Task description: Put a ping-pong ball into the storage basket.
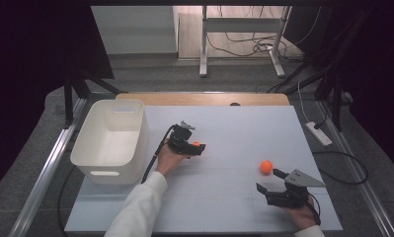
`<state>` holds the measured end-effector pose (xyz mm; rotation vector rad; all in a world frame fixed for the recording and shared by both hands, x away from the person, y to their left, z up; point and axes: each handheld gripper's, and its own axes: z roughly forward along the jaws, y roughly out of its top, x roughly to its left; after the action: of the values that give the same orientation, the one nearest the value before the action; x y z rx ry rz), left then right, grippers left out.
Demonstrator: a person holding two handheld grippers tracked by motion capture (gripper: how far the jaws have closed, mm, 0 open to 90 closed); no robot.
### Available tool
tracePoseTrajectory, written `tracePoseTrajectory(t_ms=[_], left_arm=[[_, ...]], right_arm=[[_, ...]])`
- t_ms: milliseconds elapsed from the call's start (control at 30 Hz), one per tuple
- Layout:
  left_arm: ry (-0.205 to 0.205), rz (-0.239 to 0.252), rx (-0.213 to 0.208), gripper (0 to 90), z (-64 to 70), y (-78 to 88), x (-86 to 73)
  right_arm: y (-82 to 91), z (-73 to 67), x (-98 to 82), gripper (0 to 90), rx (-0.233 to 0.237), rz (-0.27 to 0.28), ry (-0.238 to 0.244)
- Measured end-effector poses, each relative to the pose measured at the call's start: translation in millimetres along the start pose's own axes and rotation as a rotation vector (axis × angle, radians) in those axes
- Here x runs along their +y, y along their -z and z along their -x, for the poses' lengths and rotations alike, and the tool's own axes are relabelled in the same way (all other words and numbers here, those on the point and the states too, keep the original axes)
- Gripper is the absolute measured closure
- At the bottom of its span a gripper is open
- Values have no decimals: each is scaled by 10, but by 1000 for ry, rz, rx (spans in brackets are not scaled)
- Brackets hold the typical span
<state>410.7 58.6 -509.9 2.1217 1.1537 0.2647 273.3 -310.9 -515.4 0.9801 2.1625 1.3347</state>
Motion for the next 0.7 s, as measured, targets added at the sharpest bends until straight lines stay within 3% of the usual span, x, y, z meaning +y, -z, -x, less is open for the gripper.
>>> tracePoseTrajectory(t_ms=[433, 533, 633, 700], left_arm=[[9, -44, -24, 164, -7, -122, -15], [1, -60, -28, 186, -19, -142, -27], [6, -58, -42, 282, -42, -132, -31], [5, -56, -46, 300, -47, -123, -31]], right_arm=[[-4, 8, -4, 143, -4, -6, 3], [-5, 8, -5, 143, -3, -4, 3], [-7, 9, -3, 142, -3, -7, 5], [-10, 7, -3, 142, -2, -5, 3]])
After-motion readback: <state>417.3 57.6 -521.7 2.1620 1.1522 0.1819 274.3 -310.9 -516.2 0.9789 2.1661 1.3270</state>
